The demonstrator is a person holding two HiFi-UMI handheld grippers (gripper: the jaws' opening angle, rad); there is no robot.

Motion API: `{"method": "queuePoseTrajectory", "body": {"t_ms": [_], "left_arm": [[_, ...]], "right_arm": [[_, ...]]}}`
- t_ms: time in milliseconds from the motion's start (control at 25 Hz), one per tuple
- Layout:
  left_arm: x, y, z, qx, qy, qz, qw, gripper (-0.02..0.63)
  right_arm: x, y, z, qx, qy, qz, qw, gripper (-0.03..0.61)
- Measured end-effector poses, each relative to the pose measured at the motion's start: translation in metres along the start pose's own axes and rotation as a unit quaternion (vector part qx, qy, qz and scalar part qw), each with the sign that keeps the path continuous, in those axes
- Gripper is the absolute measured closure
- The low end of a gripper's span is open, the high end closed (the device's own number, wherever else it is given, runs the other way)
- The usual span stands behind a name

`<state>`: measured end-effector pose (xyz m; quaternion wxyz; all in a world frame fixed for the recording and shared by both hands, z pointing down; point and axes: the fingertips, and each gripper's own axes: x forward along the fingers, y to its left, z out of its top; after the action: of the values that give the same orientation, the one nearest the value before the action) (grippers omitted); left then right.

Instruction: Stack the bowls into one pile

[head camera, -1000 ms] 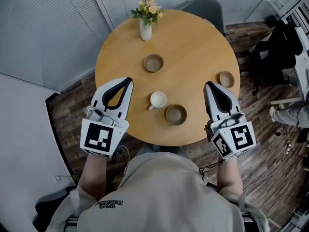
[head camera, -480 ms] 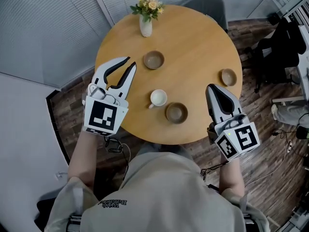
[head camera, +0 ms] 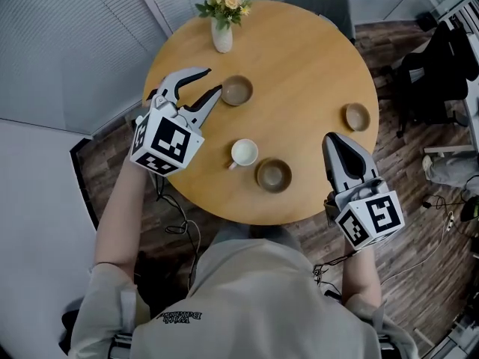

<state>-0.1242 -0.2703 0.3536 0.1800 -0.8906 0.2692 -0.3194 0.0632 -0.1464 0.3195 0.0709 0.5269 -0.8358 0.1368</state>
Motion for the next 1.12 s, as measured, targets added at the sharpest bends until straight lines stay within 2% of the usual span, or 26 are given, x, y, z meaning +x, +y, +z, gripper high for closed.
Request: {"method": "queuePoseTrajectory", "body": {"t_ms": [120, 400, 560, 680, 840, 1120], "left_arm": [[0.025, -0.004, -0.016, 0.003, 0.018, -0.032, 0.9993, 0.457], [0.082, -0.018, -0.061, -0.009, 0.052, -0.074, 0.9959, 0.448], [0.103, -0.038, -0.085, -0.037, 0.074, -0.107, 0.9908, 0.448], [0.122, -0.054, -0.107, -0.04, 0.096, -0.131, 0.9859, 0.448], [0.142, -0.07, -0.136, -0.075, 0.108, -0.155, 0.9791, 0.448], [0.164, -0.104, -0.188, -0.038, 0.169, -0.18, 0.9684, 0.443]], "right_arm": [[0.006, -0.003, -0.007, 0.006, 0.009, 0.003, 1.0, 0.546], [0.028, -0.008, -0.024, 0.012, 0.03, 0.012, 0.999, 0.546], [0.037, -0.011, -0.035, 0.01, 0.045, 0.018, 0.999, 0.546], [0.045, -0.015, -0.05, 0.0, 0.068, 0.023, 0.997, 0.546], [0.058, -0.017, -0.065, 0.001, 0.085, 0.027, 0.996, 0.546], [0.069, -0.017, -0.082, 0.014, 0.103, 0.039, 0.994, 0.546]]}}
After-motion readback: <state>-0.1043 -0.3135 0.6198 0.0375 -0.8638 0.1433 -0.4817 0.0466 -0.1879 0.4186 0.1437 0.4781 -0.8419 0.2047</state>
